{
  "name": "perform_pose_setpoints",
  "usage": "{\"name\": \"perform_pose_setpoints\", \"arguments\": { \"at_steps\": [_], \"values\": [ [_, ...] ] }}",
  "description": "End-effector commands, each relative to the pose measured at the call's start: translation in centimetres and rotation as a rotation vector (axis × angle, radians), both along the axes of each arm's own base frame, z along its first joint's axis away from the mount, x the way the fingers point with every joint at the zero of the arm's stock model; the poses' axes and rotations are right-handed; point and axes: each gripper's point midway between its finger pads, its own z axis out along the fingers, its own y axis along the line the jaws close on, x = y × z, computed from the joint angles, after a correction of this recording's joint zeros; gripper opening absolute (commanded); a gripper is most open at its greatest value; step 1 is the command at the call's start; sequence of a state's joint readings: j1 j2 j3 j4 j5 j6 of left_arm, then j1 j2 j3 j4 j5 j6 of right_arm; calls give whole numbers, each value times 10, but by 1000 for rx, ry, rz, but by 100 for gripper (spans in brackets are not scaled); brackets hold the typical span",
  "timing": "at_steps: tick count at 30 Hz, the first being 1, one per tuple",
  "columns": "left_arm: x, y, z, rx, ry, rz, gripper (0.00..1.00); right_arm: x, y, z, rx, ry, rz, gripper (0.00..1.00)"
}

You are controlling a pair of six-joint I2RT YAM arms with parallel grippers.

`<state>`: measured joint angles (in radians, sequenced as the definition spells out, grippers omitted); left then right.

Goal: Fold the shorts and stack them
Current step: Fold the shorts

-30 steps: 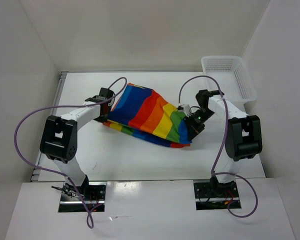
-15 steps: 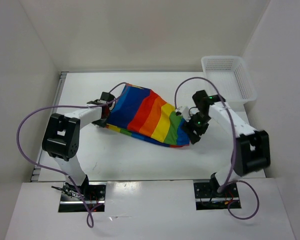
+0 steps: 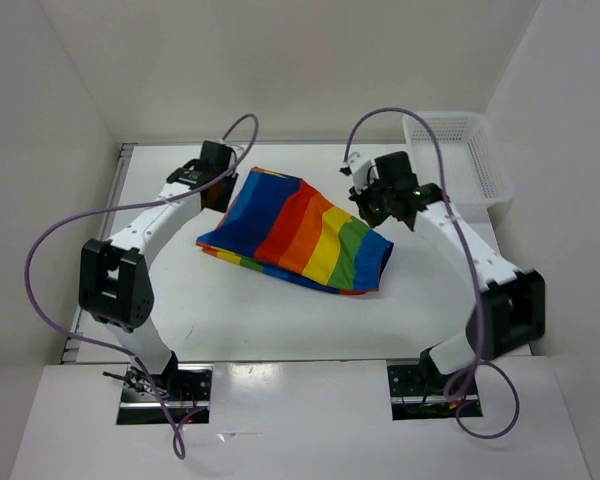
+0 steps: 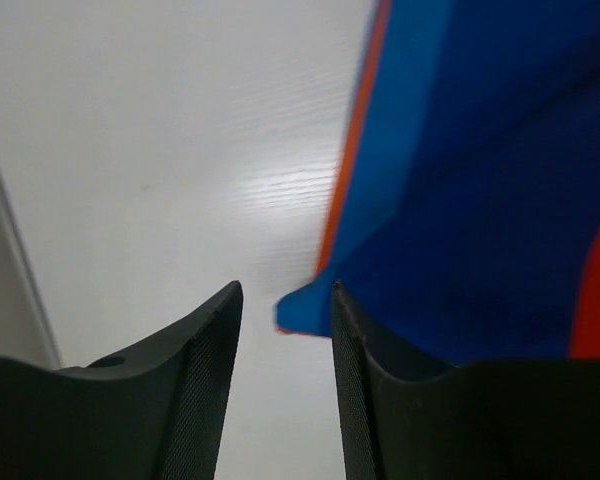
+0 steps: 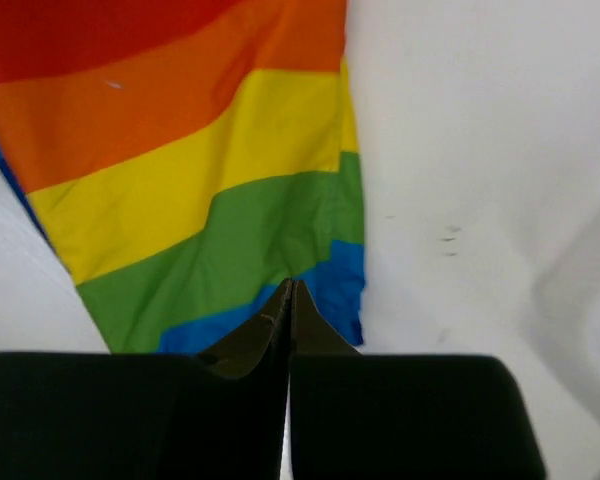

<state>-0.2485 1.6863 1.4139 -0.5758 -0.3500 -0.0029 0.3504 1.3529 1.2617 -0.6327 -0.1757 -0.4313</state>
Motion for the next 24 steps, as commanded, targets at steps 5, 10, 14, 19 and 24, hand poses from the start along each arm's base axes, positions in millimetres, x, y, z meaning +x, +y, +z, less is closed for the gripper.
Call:
{"name": "perform_pose_setpoints", "arguments": {
  "at_steps": [5, 10, 14, 19, 24],
  "values": [
    [-6, -69, -80, -47, 221, -180, 49, 31, 14, -81, 30, 152, -125, 0],
    [-39, -69, -126, -30, 344, -203, 48, 13, 4, -132, 1, 284, -171, 0],
    [-53, -54, -152, 54, 397, -174, 47, 17, -12, -173, -57, 363, -256, 0],
    [-71, -38, -168, 108, 434, -153, 46, 52, -21, -187, -112, 350, -356, 0],
    [-81, -14, -174, 138, 472, -100, 46, 109, -47, -200, -187, 276, -542, 0]
  ]
}}
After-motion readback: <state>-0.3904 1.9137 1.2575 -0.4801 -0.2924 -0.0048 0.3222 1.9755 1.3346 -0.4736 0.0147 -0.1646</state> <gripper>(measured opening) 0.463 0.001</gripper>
